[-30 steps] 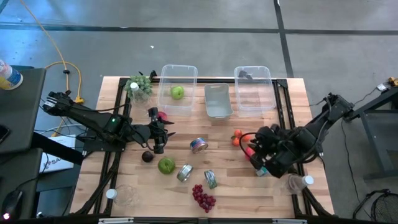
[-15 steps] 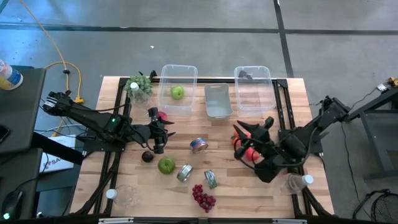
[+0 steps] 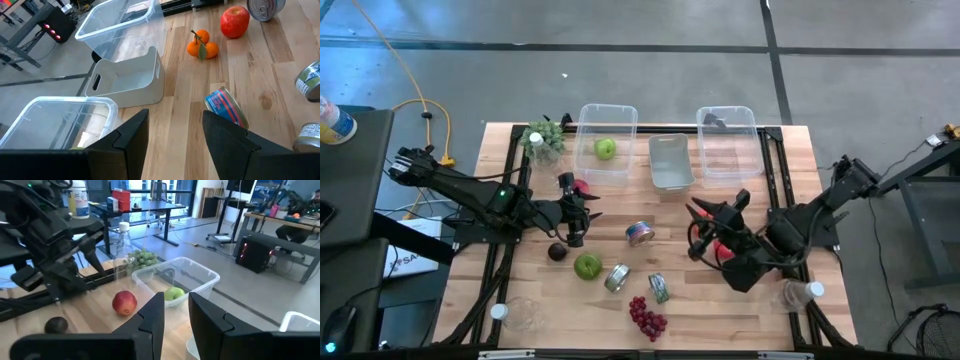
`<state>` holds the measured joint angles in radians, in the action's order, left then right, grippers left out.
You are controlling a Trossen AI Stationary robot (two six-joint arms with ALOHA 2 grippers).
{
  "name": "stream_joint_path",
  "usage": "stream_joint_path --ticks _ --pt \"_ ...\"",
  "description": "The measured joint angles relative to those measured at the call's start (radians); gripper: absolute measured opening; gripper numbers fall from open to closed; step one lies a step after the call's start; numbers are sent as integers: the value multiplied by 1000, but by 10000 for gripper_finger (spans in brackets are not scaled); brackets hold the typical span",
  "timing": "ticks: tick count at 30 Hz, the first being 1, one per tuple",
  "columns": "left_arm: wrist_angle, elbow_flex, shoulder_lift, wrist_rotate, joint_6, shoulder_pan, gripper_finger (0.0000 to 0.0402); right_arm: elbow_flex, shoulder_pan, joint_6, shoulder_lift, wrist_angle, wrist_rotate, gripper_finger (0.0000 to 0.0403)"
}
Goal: Pick & Place Food Item
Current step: Put the bottom right plastic bottle into the right transparent bin
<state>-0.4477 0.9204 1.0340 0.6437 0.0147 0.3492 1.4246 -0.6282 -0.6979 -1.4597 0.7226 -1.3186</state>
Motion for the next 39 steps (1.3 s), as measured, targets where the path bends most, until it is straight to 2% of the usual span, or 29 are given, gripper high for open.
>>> stream_joint_path --ticks 5,8,12,15,22,23,25,30,33,35,37,39 --pt "0 0 0 0 0 0 177 0 -26 48 0 -19 72 80" --pt "0 0 0 0 0 0 177 0 -35 77 -6 -44 74 82" --pt "0 0 0 0 0 0 177 0 -59 130 -8 -52 91 111" --pt "0 0 0 0 0 0 177 0 -78 162 -7 -51 127 167" --pt "0 0 0 0 0 0 177 0 -85 181 -7 -60 168 365" --pt "0 0 0 0 0 0 177 0 -84 182 -8 -59 173 382" --pt "0 0 0 0 0 0 177 0 -83 182 -8 -53 180 385" --pt "0 0 0 0 0 0 177 0 -83 167 -11 -42 210 352" --pt "0 0 0 0 0 0 177 0 -75 130 -10 -27 309 350" --pt "0 0 0 0 0 0 177 0 -60 105 -10 -14 424 350" --pt "0 0 0 0 0 0 177 18 -35 100 -11 50 615 349" --pt "0 0 0 0 0 0 177 50 -3 28 -11 161 788 349"
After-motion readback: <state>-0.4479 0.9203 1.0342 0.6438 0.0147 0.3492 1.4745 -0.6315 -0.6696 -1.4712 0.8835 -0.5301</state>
